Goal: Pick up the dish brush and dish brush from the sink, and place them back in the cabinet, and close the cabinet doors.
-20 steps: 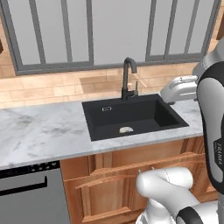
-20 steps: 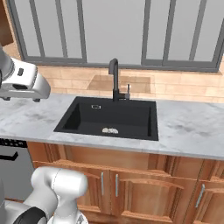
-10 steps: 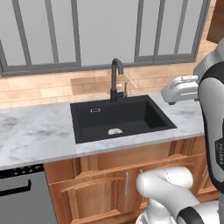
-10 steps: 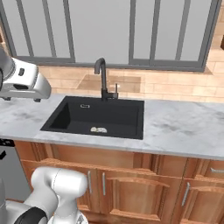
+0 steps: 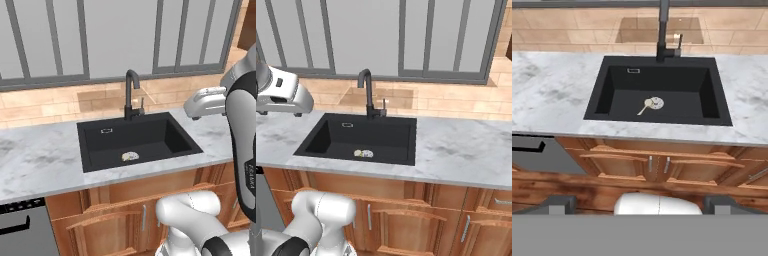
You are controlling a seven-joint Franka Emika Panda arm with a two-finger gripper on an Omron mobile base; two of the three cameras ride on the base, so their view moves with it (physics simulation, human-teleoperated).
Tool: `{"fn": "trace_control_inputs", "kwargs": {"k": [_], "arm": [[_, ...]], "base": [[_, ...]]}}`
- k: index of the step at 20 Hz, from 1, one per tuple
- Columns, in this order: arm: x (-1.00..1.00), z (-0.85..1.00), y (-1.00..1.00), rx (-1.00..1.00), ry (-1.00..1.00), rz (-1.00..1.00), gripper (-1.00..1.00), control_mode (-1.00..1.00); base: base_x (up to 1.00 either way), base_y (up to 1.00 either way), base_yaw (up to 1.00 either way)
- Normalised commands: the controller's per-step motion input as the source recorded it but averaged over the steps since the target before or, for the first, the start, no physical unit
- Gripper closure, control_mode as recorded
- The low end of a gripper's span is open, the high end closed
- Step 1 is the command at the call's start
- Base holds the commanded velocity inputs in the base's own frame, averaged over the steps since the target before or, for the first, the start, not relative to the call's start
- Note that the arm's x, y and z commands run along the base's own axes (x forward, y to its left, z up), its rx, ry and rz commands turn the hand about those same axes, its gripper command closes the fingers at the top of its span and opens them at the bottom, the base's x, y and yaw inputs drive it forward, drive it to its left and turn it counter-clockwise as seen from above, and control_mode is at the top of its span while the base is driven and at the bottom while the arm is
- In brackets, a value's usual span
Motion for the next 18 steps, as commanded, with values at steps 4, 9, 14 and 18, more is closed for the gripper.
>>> {"fn": "trace_control_inputs", "kwargs": {"k": [4, 9, 14, 18], "arm": [[0.00, 0.00, 0.00, 0.00, 0.00, 0.00, -1.00, 1.00], [0.00, 0.00, 0.00, 0.00, 0.00, 0.00, -1.00, 1.00], [0.00, 0.00, 0.00, 0.00, 0.00, 0.00, -1.00, 1.00], [0.00, 0.00, 0.00, 0.00, 0.00, 0.00, -1.00, 1.00]], "base": [[0.44, -0.27, 0.00], [0.35, -0.28, 0.00], [0.43, -0.25, 0.01], [0.48, -0.24, 0.02]]}}
